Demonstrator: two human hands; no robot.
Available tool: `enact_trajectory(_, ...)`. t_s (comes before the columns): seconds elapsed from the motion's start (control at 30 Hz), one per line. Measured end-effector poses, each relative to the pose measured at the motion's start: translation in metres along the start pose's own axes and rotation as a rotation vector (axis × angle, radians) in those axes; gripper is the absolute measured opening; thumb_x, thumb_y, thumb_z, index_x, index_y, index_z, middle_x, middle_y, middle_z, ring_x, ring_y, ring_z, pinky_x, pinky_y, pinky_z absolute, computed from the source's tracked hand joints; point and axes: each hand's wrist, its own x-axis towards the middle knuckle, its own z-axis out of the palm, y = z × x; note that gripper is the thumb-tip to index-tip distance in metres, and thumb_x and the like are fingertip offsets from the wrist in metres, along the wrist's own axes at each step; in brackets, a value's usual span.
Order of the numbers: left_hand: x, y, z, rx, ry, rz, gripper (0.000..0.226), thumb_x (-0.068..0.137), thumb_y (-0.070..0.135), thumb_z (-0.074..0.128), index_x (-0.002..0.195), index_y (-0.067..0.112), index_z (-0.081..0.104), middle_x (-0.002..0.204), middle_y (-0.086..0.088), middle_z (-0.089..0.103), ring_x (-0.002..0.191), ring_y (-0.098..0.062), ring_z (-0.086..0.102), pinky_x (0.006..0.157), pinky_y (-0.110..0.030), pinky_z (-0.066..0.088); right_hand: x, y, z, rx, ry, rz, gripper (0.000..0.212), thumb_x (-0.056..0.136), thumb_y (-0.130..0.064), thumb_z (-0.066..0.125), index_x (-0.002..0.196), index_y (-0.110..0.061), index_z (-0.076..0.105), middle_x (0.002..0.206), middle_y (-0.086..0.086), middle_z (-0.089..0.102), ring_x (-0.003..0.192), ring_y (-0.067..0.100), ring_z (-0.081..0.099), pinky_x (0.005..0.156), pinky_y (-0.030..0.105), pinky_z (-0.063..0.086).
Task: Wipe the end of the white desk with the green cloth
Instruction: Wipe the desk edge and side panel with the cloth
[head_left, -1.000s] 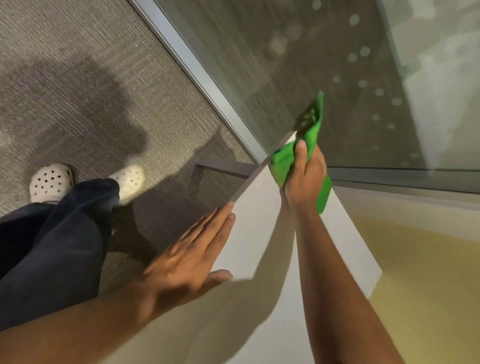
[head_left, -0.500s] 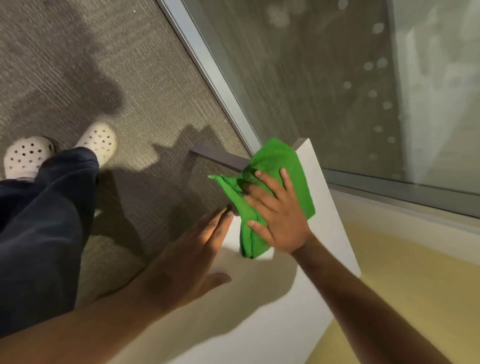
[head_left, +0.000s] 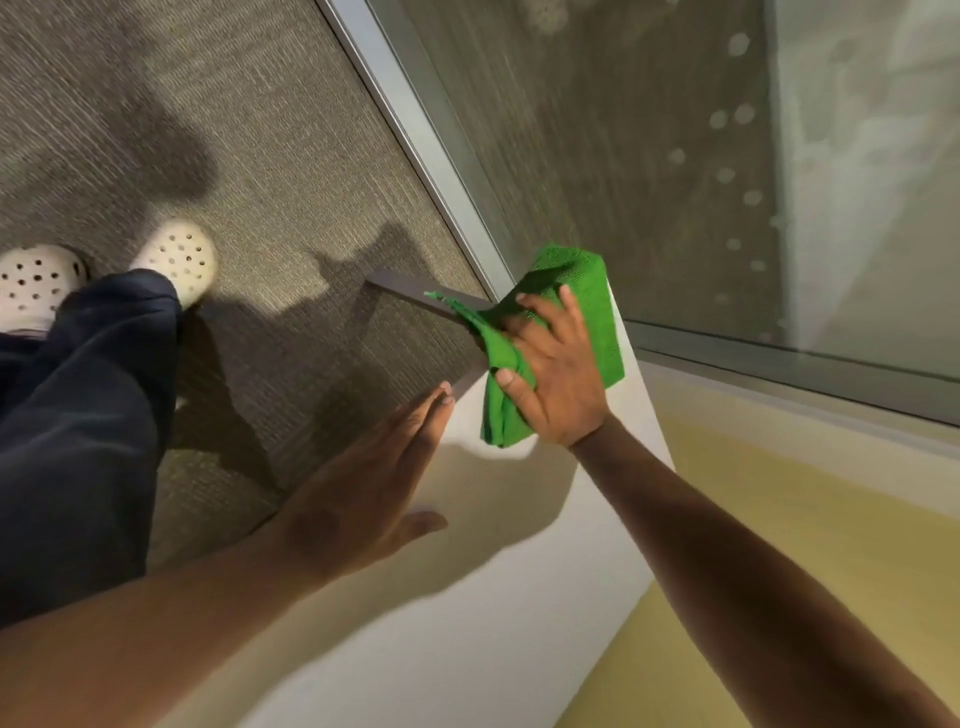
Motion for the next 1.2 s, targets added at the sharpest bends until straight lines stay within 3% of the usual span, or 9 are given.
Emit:
enact_trajectory(0.17, -0.001, -0.002, 0.003, 0.0, 0.041, 0.025, 0.128, 0.08, 0.067, 0.075, 0.171, 0.004, 0.012, 0.18, -0.013, 0.021, 0.167, -0.011, 0.007, 0.132, -0.017, -0.004, 0.018, 0.021, -0.007, 0.008, 0.032, 0.052, 0.062, 0.105, -0.056, 0.037, 0.105, -0.003, 0.07, 0.101, 0.015, 0.064, 0.112, 0.034, 0.062, 0.13, 0.057, 0.021)
enact_trajectory(0.3, 0.0, -0.002, 0.005, 0.009, 0.04, 0.021, 0.134, 0.076, 0.06, 0.086, 0.17, 0.002, 0.01, 0.179, -0.015, 0.022, 0.166, -0.021, 0.02, 0.131, -0.014, -0.001, 0.053, 0.045, -0.014, 0.307, 0.216, 0.794, 0.046, 0.094, -0.057, 0.051, 0.102, -0.016, 0.07, 0.101, 0.01, 0.068, 0.107, 0.035, 0.066, 0.1, 0.047, 0.051)
enact_trajectory(0.4, -0.001, 0.003, 0.001, 0.039, 0.052, 0.012, 0.133, 0.074, 0.058, 0.089, 0.168, -0.003, 0.019, 0.176, -0.018, 0.03, 0.163, -0.026, 0.03, 0.132, -0.016, 0.004, 0.06, 0.039, -0.014, 0.407, 0.295, 1.165, 0.049, 0.098, -0.059, 0.04, 0.101, -0.021, 0.072, 0.103, 0.008, 0.075, 0.108, 0.035, 0.068, 0.084, 0.037, 0.044)
enact_trajectory(0.53, -0.003, 0.005, -0.002, 0.08, 0.057, 0.01, 0.13, 0.076, 0.06, 0.087, 0.168, -0.003, 0.02, 0.177, -0.016, 0.029, 0.163, -0.026, 0.031, 0.133, -0.017, 0.005, 0.041, -0.012, 0.002, 0.327, 0.504, 1.12, 0.048, 0.11, -0.035, 0.041, 0.135, -0.001, 0.062, 0.141, 0.021, 0.065, 0.138, 0.039, 0.055, 0.118, 0.048, 0.037)
enact_trajectory(0.63, -0.004, 0.003, -0.002, 0.106, 0.052, 0.003, 0.128, 0.08, 0.068, 0.079, 0.17, 0.002, 0.017, 0.179, -0.011, 0.026, 0.165, -0.018, 0.024, 0.133, -0.016, 0.001, 0.006, -0.063, 0.012, 0.464, 0.421, 0.96, 0.056, 0.113, -0.033, 0.04, 0.166, -0.018, 0.029, 0.175, -0.005, 0.029, 0.167, 0.018, 0.013, 0.135, 0.044, 0.004)
enact_trajectory(0.83, -0.003, -0.002, 0.006, 0.134, 0.118, 0.022, 0.12, 0.088, 0.076, 0.066, 0.172, 0.007, 0.017, 0.182, -0.004, 0.018, 0.168, -0.008, 0.01, 0.134, -0.017, 0.004, -0.04, -0.077, 0.012, 0.392, 0.123, 0.671, 0.063, 0.108, -0.052, 0.039, 0.162, -0.055, 0.008, 0.178, -0.019, 0.007, 0.167, 0.015, -0.007, 0.133, 0.055, -0.002)
enact_trajectory(0.93, -0.005, -0.003, 0.01, 0.173, 0.187, 0.032, 0.113, 0.092, 0.079, 0.058, 0.171, 0.007, 0.022, 0.181, -0.004, 0.023, 0.165, -0.013, 0.026, 0.132, -0.016, 0.012, 0.003, -0.044, 0.002, 0.259, 0.161, 0.881, 0.066, 0.103, -0.061, 0.043, 0.164, -0.046, 0.023, 0.178, -0.013, 0.012, 0.167, 0.02, 0.002, 0.13, 0.06, 0.0)
enact_trajectory(1.03, -0.006, -0.004, 0.013, 0.231, 0.24, 0.069, 0.115, 0.09, 0.079, 0.062, 0.17, 0.005, 0.025, 0.18, -0.006, 0.027, 0.164, -0.012, 0.029, 0.125, -0.017, 0.028, 0.053, -0.002, -0.012, 0.21, 0.174, 1.037, 0.056, 0.101, -0.052, 0.045, 0.154, -0.033, 0.049, 0.161, 0.002, 0.048, 0.152, 0.028, 0.041, 0.124, 0.058, 0.028)
enact_trajectory(1.2, -0.008, 0.001, 0.006, 0.219, 0.272, 0.101, 0.112, 0.091, 0.079, 0.059, 0.17, 0.007, 0.027, 0.179, -0.004, 0.03, 0.147, -0.014, 0.057, 0.08, -0.035, 0.069, 0.081, 0.013, -0.023, 0.281, 0.227, 1.169, 0.036, 0.105, -0.037, 0.045, 0.119, -0.013, 0.068, 0.12, 0.017, 0.074, 0.117, 0.042, 0.065, 0.099, 0.046, 0.046)
